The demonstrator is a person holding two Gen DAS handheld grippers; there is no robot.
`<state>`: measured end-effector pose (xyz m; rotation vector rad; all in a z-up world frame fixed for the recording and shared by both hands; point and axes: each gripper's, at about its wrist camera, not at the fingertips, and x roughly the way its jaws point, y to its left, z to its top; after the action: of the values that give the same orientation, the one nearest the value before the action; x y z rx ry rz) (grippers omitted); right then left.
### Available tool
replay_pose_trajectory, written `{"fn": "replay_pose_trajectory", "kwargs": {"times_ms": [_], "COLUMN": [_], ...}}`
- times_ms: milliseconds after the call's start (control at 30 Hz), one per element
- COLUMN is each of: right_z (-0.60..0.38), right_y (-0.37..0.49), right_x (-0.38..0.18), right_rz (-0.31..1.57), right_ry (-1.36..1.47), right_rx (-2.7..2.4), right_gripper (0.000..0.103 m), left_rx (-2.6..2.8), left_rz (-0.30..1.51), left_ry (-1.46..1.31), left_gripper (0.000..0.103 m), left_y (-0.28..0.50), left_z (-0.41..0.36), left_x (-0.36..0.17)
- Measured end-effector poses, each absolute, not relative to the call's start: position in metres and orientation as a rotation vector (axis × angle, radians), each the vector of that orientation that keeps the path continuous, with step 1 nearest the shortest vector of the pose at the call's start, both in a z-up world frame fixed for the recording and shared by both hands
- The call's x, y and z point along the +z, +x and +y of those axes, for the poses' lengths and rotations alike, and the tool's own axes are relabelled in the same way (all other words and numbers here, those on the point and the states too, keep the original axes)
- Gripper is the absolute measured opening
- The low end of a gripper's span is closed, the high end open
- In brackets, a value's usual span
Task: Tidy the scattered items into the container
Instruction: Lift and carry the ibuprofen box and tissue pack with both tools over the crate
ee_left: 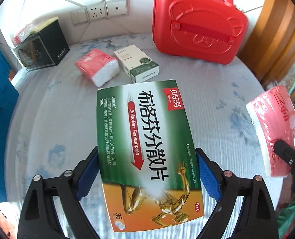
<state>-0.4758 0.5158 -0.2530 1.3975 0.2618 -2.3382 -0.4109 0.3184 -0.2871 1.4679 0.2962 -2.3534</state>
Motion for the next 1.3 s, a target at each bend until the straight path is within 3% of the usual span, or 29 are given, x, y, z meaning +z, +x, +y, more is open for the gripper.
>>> {"fn": "replay_pose_trajectory", "kwargs": {"times_ms": [533, 733, 1300], "right_z": [0.481, 0.477, 0.492], "right_y": [-0.333, -0.302, -0.274], "right_x": [-0.127, -0.110, -0.083], "right_rz": [0.093, 0.020, 0.047], "right_ry": [1.281, 1.269, 1.086], "right_rx": [-2.518, -2.549, -2.499], "right_gripper": [0.084, 0.084, 0.084], "left_rx": [-2.646, -2.669, -2.603], "left_rz": [0.197, 0.168, 0.205], "left_ry": [1.323, 1.312, 1.141], "left_gripper": [0.091, 0.091, 0.091], "left_y": [-0.297, -0.274, -0.214], "left_z": [0.270, 0.259, 0.251], "left_x": [-0.152, -0.142, -0.083]}}
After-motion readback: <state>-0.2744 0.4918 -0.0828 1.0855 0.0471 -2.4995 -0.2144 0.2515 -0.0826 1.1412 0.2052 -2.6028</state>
